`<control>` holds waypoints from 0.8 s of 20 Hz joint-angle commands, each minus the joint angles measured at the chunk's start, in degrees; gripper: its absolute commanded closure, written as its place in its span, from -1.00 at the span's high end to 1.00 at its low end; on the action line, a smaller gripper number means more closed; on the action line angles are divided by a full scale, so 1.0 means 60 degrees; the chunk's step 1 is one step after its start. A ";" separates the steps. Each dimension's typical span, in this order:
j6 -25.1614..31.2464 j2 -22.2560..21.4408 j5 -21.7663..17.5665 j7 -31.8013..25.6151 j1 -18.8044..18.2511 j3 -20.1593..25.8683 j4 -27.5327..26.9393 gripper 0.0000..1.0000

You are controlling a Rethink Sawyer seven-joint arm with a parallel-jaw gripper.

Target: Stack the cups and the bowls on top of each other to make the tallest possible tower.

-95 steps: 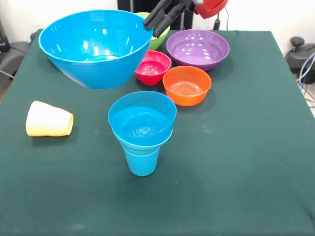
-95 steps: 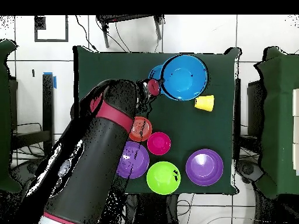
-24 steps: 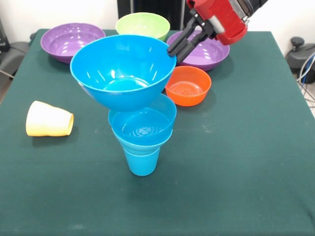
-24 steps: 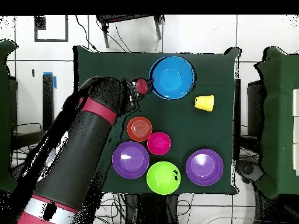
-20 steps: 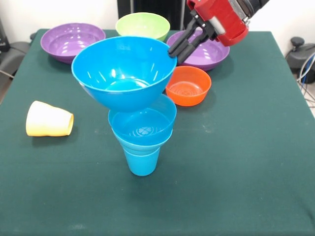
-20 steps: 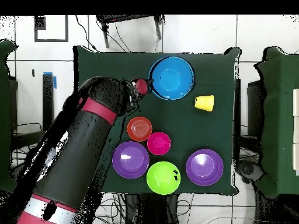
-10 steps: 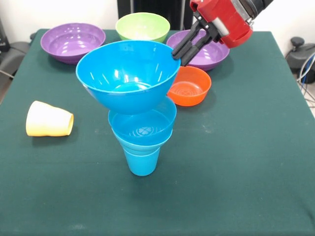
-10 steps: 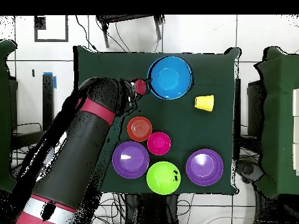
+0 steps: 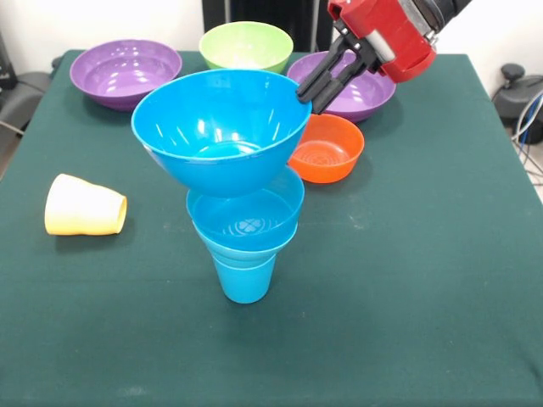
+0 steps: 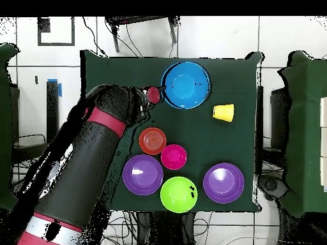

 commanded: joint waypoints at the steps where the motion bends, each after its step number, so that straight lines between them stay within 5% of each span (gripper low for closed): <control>1: -0.0513 0.0251 0.0228 0.1785 0.0128 0.0760 0.0169 -1.00; 16: -0.0348 0.0560 0.0199 0.1885 0.0249 0.0534 -0.0147 -1.00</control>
